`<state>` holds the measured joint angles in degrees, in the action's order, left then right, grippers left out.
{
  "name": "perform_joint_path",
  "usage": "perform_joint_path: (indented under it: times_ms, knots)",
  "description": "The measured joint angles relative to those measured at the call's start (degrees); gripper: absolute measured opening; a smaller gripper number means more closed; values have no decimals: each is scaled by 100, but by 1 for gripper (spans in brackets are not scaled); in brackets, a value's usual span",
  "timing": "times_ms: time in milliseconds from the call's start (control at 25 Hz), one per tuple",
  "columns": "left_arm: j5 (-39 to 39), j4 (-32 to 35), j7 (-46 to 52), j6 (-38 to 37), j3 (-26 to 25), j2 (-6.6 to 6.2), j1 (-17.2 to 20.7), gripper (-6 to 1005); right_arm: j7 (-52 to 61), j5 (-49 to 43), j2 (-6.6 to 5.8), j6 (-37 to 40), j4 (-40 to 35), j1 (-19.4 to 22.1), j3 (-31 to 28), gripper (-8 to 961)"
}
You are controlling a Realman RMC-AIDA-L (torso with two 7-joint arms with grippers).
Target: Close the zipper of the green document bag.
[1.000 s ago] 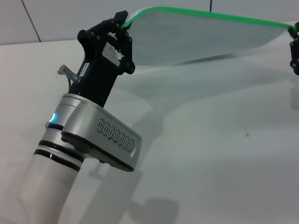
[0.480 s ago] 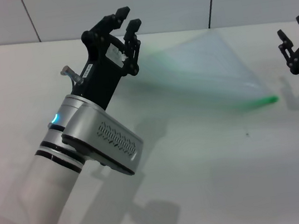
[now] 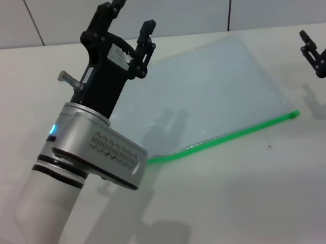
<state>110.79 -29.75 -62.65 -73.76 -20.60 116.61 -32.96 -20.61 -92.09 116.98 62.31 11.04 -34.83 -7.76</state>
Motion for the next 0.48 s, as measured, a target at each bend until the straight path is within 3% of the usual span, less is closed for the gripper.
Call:
perform_joint_path:
  times_ms: [240, 480]
  knots:
    - [-302, -5, 844, -123, -79, 17, -2, 624, 35, -2, -3, 0, 228, -4, -326, 559]
    - [-1284, -4, 1929, -140, -85, 10, -40, 624, 366, 4, -9, 8, 509, -28, -679, 560]
